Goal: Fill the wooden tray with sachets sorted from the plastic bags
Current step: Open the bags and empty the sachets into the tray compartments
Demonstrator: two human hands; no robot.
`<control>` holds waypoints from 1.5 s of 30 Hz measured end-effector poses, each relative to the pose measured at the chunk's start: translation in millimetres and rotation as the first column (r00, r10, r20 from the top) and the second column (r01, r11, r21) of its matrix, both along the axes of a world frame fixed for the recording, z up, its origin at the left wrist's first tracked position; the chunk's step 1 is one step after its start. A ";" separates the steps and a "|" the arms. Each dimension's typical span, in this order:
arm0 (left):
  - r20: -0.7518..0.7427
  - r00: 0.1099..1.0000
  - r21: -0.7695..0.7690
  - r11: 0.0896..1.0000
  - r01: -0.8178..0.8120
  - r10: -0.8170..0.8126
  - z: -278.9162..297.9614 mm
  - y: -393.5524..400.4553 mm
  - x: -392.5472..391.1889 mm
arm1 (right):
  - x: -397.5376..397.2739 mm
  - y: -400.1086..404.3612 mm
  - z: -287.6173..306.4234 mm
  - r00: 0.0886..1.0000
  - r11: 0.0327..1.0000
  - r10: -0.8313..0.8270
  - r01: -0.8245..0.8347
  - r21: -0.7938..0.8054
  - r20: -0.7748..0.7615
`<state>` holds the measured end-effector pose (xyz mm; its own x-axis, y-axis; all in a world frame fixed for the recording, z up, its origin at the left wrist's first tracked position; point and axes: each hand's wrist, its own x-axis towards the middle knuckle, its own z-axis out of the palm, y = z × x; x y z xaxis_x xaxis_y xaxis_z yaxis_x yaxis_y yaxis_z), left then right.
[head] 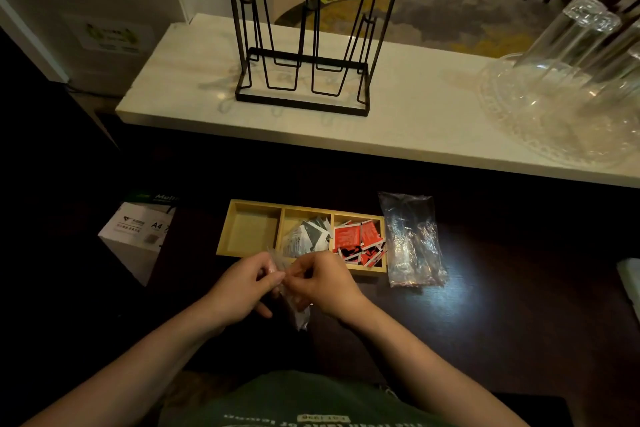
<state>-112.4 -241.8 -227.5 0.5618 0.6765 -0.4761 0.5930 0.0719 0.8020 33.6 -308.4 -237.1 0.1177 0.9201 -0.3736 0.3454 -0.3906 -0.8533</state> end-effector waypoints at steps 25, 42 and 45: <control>-0.167 0.986 0.254 0.965 0.062 -0.019 22.2 18.9 3.6 | -13.6 8.3 16.3 0.767 0.923 0.205 -0.359 0.141 0.608; 0.104 0.775 -0.770 0.543 -0.334 0.623 -39.4 4.8 -34.8 | -1.8 62.5 70.8 0.984 0.849 0.012 -0.104 0.519 0.178; 0.117 0.763 -0.545 0.683 -0.486 0.636 -36.6 19.6 -42.7 | 16.1 68.8 74.7 0.984 0.864 0.007 -0.094 0.495 0.176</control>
<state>-155.2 -222.1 -264.1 0.3030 0.6489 -0.6980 0.0750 0.7139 0.6962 49.7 -239.6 -162.4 0.0848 0.9838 0.1581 0.5037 0.0945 -0.8587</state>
